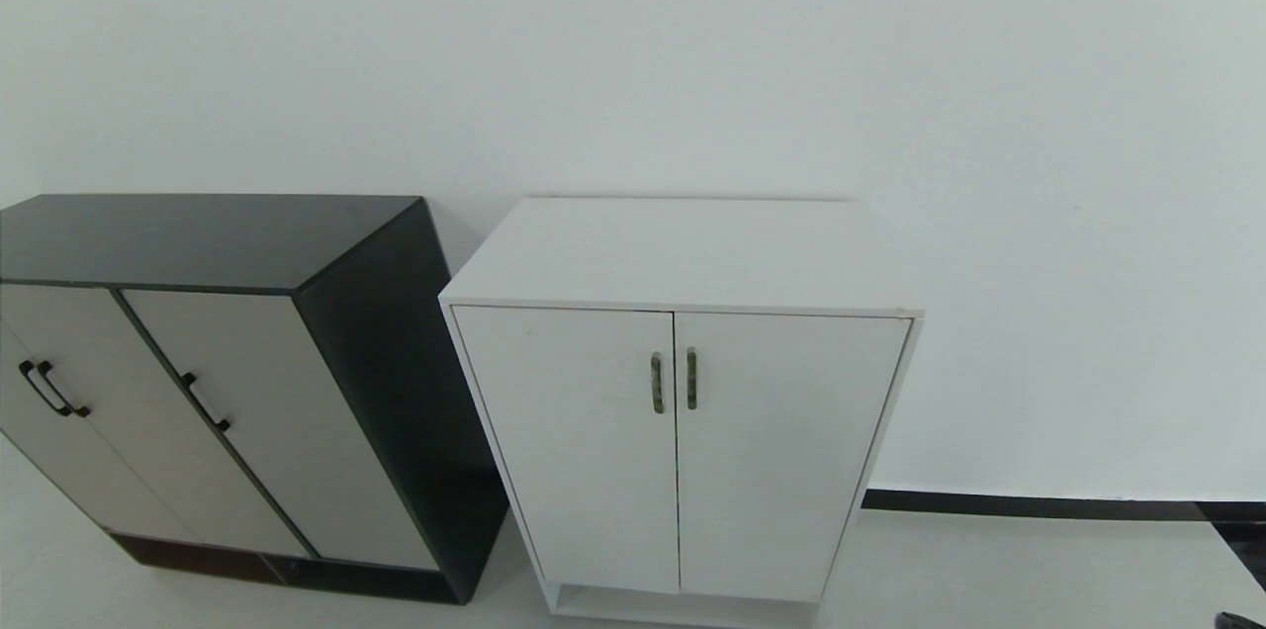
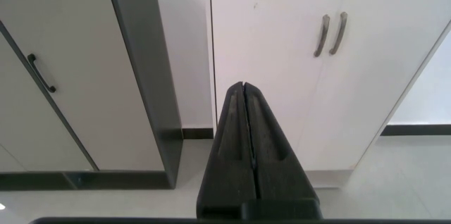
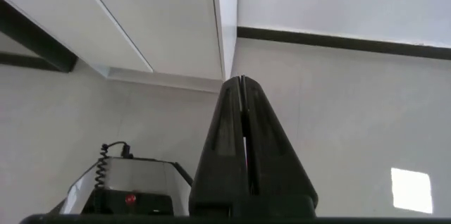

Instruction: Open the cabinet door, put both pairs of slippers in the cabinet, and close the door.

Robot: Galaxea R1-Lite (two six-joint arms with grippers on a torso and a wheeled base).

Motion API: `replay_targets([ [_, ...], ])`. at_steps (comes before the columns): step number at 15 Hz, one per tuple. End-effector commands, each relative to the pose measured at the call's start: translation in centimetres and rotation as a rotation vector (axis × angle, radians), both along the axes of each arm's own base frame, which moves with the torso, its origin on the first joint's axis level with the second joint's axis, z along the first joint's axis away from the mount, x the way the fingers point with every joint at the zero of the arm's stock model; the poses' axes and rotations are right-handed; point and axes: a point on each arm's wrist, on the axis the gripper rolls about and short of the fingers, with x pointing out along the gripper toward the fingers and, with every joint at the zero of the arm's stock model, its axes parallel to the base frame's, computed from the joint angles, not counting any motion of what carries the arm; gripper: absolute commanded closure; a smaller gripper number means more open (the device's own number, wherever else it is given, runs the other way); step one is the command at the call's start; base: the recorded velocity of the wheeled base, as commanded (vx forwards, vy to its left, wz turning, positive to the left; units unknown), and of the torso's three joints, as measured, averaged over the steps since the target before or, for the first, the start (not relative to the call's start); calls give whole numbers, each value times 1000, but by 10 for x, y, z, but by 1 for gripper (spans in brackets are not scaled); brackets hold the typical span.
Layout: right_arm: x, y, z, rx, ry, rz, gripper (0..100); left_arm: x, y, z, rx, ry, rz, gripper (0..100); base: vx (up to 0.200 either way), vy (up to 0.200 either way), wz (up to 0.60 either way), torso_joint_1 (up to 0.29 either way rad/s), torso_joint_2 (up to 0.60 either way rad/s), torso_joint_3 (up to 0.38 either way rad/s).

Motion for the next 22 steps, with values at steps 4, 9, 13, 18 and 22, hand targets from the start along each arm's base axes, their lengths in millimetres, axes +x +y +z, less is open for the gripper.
replay_targets([
  [4,-61,-9,-20,45,-297,-48,100,0,0,0,0,-1,0,100,0,0,0,0,0,0],
  [9,-60,-10,-18,-85,-335,-76,100,0,0,0,4,-1,-2,100,0,0,0,0,0,0],
  [13,-61,-6,-24,-37,-287,98,100,0,0,0,4,1,0,100,0,0,0,0,0,0],
  [18,-63,-6,-24,-24,-306,-71,100,0,0,0,6,-1,-2,100,0,0,0,0,0,0],
  [22,-68,-6,-26,-18,-375,-86,100,0,0,0,3,-1,0,100,0,0,0,0,0,0],
])
